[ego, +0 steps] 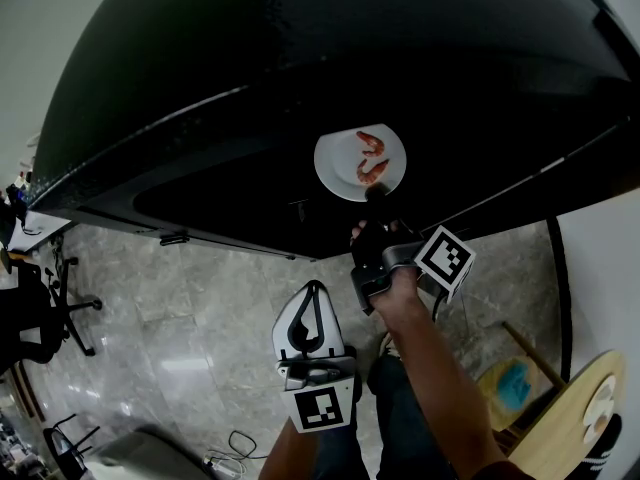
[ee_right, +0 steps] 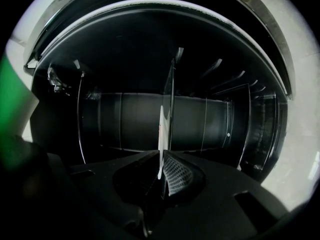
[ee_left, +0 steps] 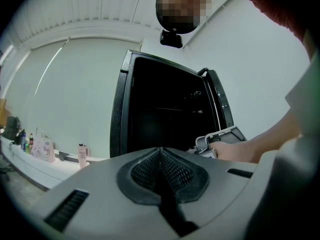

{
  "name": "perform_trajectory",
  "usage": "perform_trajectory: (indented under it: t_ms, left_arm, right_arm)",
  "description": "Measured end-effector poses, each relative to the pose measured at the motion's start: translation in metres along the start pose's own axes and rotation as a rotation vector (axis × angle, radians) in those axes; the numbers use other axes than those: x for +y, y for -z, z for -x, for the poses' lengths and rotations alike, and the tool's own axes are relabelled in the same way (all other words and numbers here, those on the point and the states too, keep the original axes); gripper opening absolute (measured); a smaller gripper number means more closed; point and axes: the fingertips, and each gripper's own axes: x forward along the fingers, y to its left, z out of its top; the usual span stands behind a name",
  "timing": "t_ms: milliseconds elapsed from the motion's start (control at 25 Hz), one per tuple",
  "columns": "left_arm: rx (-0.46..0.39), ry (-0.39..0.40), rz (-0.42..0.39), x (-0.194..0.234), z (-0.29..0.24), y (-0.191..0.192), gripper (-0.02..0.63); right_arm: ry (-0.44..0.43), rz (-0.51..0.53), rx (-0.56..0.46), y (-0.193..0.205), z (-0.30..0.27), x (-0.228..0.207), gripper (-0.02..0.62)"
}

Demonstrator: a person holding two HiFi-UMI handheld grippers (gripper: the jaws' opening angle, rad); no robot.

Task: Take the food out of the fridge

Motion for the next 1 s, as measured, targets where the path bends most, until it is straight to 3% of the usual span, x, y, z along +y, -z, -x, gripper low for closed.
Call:
perform_trajectory:
  t_ms: [1000]
  left_arm:
    - [-0.002, 0.005, -0.001, -0.0043, 0.0027, -0.0024, 0.012]
  right_arm:
    - [0.001, -0.009, 0.014, 0.0026, 0.0085, 0.0016, 0.037]
